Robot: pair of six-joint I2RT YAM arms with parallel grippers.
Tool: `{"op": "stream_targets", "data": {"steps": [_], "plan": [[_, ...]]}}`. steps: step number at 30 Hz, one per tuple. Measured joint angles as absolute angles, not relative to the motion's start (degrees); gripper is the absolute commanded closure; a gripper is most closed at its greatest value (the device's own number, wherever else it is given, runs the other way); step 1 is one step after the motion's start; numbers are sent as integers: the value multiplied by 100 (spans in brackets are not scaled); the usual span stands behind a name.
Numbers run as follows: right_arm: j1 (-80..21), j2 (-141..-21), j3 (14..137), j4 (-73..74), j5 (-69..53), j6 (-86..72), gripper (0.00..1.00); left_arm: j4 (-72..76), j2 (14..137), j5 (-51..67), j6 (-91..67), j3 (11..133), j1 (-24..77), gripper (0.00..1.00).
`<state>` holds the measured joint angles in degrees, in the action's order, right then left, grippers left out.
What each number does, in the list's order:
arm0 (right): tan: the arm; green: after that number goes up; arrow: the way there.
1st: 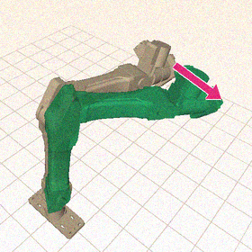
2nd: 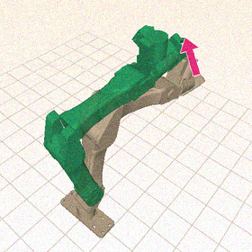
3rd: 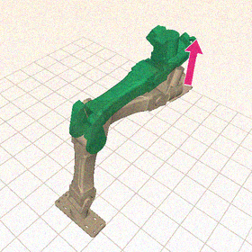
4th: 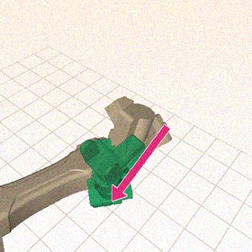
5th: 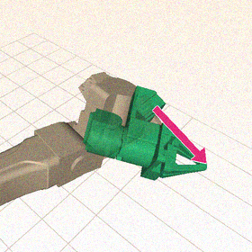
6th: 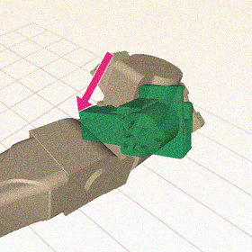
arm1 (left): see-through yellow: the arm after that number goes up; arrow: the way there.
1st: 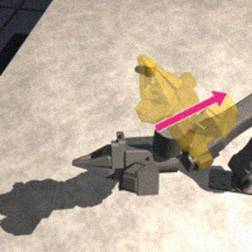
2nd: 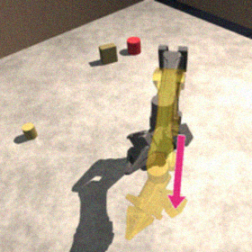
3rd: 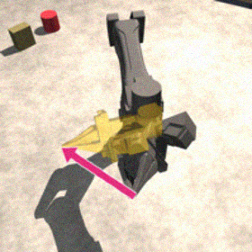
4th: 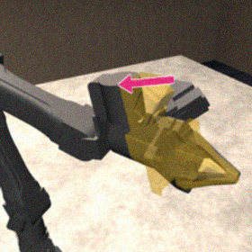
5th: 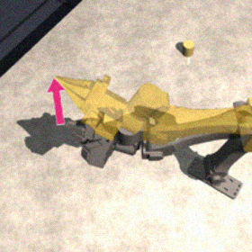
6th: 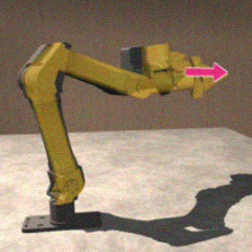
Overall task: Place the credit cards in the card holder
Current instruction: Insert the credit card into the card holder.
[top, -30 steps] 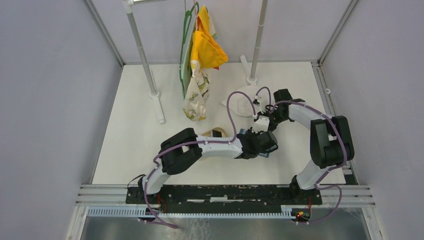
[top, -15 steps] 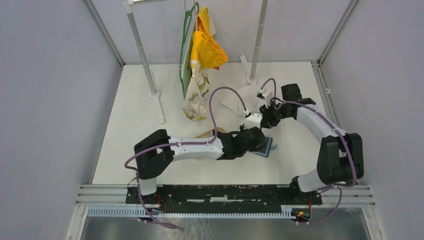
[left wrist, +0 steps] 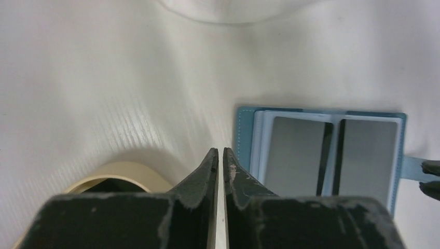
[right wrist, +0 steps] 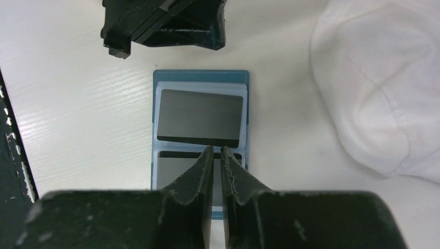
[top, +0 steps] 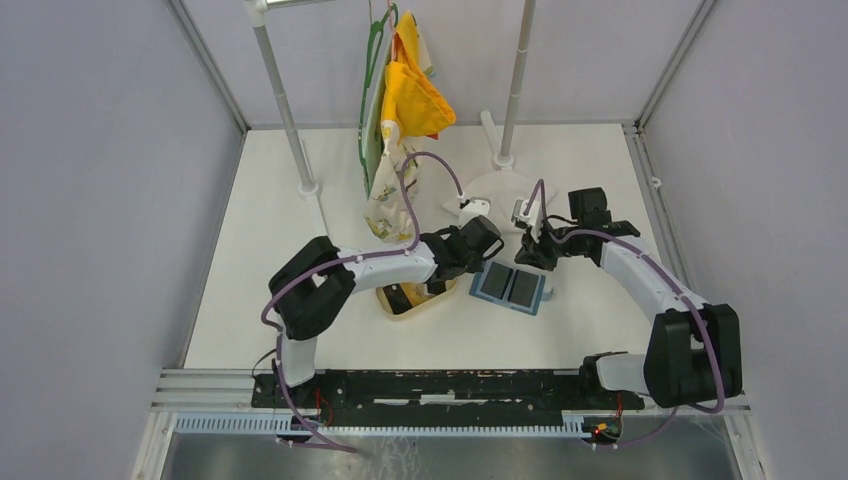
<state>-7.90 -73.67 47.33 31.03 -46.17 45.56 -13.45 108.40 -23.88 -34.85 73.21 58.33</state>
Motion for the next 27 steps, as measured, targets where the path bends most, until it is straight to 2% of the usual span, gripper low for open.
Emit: {"op": "stream_targets", "data": {"steps": [9,27], "plan": [[-982,-7876,4515,3065,-4128,4619,87,-1669,11498,-1986,-3249,7564,5708,90],[-1264,-8720,4508,2834,-3280,3872,88,-1389,11459,-1225,-3334,7452,5865,90]]}}
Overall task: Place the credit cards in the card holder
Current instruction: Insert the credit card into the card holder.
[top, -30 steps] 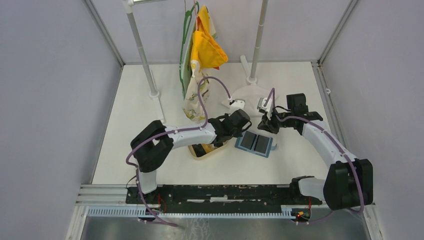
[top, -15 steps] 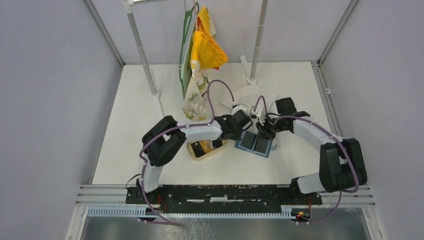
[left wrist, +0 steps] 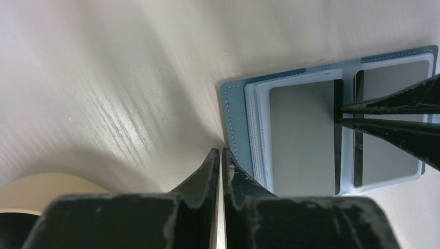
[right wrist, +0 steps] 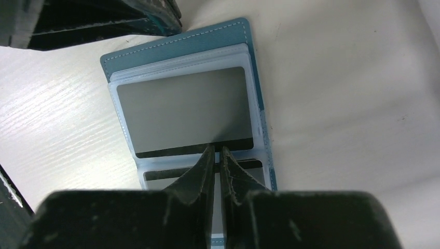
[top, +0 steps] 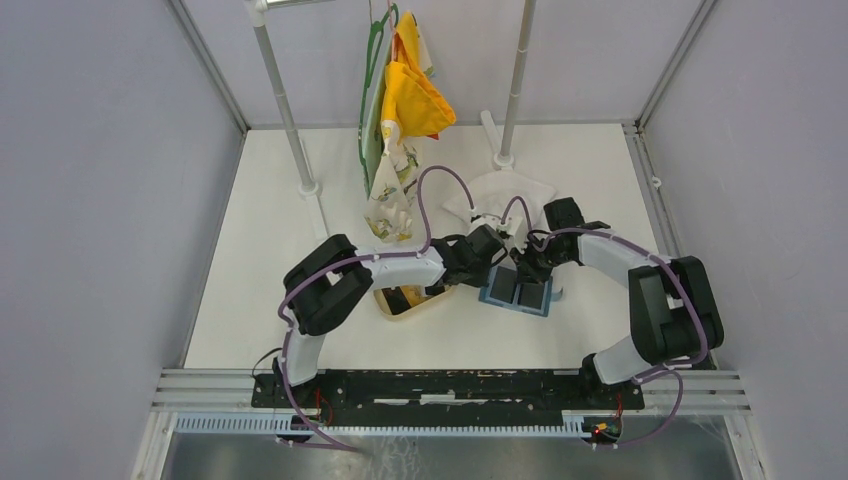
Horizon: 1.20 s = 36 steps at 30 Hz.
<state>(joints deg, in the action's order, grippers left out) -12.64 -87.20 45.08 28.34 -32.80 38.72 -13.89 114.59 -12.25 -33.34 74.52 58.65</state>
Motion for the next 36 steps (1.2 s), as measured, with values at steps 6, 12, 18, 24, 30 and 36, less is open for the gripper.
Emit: {"op": "stream_targets", "data": {"steps": [6,12,18,24,30,36], "plan": [[-1264,-8842,4539,2814,-3267,3793,87,-1227,11347,-1131,-3485,7249,5889,91],[-1264,-8858,4604,2884,-3330,3844,84,-1153,11190,-1037,-3594,7019,5942,90],[-1240,-8388,4615,3002,-3496,4053,82,-1234,10914,-1033,-3649,6757,6025,88],[-1225,-8160,4604,2923,-3586,4053,84,-1138,10355,-1044,-3651,6484,6025,85],[-1223,-8416,4497,2792,-3284,3854,85,-193,9443,-1035,-3658,5540,6025,61],[-1221,-8523,4438,2641,-3083,3682,86,770,9227,-707,-3736,4930,5940,58]]}}
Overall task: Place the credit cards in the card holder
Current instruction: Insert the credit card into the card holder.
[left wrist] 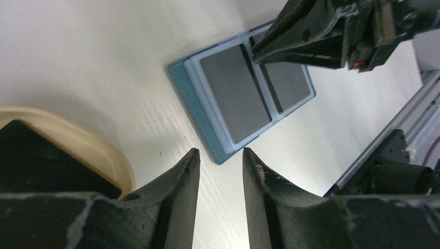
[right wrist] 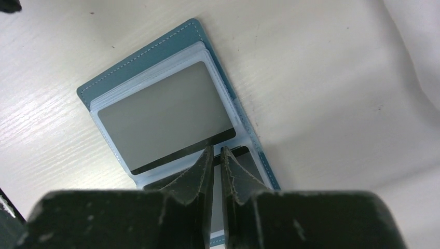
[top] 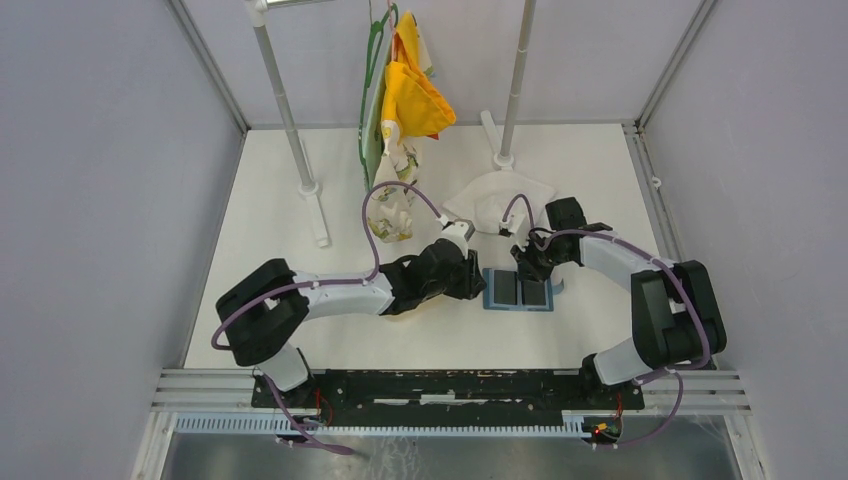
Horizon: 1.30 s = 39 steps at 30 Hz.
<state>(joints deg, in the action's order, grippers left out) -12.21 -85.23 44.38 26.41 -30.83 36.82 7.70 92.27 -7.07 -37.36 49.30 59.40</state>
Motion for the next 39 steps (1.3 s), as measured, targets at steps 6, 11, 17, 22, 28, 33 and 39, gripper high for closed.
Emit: {"op": "stream_targets", "data": {"steps": [6,11,17,22,28,33,39], "plan": [[-1221,-8709,4438,2552,-3096,3601,87,1671,9616,-78,-4077,4827,5754,63],[-1221,-8790,4440,2506,-3122,3579,87,2047,9926,237,-4287,4825,5708,62],[-1201,-8888,4482,2517,-3188,3573,87,2117,10119,338,-4399,4886,5708,56],[-1188,-8912,4493,2523,-3208,3564,87,2112,10245,344,-4499,4982,5699,54],[-1188,-8976,4552,2578,-3218,3562,87,2112,10363,362,-4578,5096,5697,55],[-1188,-8976,4554,2580,-3218,3562,87,2115,10451,370,-4609,5181,5671,55],[-1188,-8978,4554,2580,-3218,3562,87,2112,10600,462,-4668,5225,5634,54]]}}
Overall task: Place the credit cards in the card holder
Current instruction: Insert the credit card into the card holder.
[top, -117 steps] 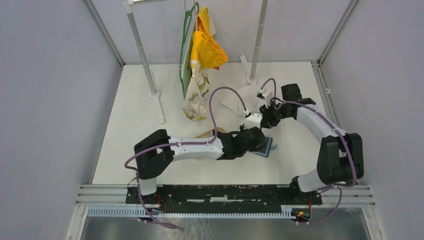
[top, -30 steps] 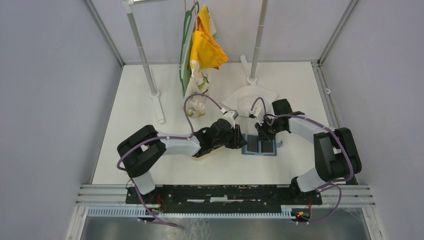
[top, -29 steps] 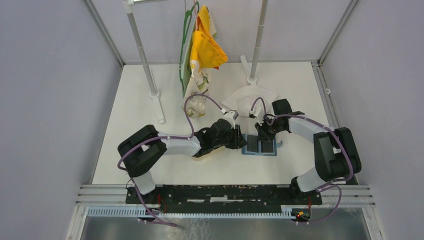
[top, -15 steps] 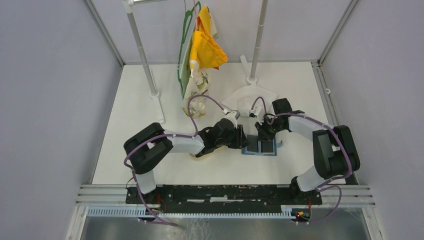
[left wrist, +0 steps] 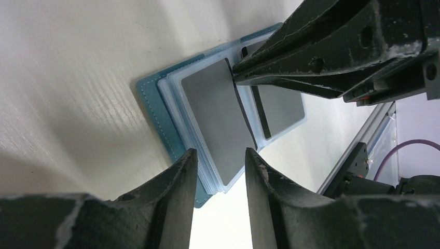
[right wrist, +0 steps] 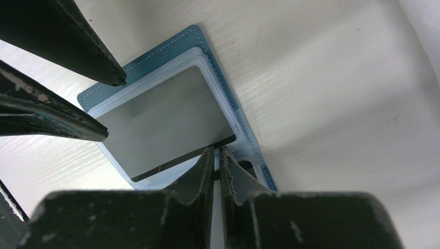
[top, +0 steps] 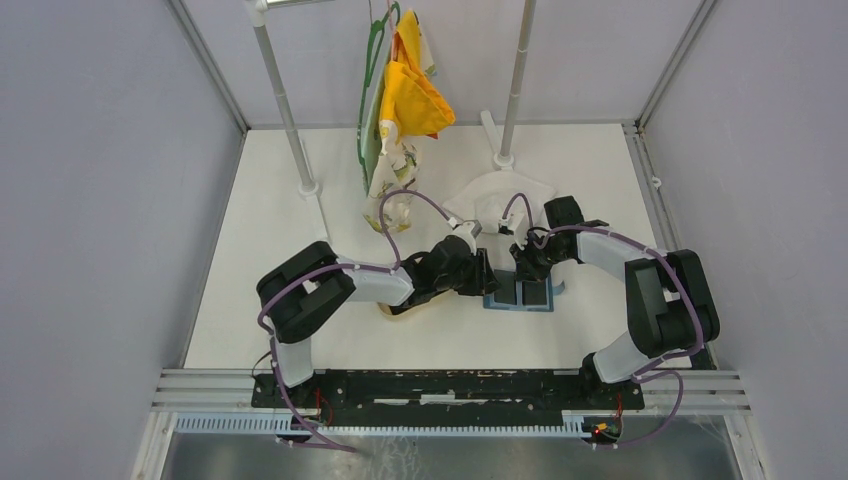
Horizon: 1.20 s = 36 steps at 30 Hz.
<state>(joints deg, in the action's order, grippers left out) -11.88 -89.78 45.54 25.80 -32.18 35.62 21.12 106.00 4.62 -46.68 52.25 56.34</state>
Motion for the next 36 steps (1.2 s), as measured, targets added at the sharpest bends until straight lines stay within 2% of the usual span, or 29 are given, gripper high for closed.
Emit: {"op": "stream_targets", "data": {"steps": [36], "plan": [[-1188,-8986,4563,2593,-3229,3564,87,1938,10840,609,-4821,5461,5631,51]]}}
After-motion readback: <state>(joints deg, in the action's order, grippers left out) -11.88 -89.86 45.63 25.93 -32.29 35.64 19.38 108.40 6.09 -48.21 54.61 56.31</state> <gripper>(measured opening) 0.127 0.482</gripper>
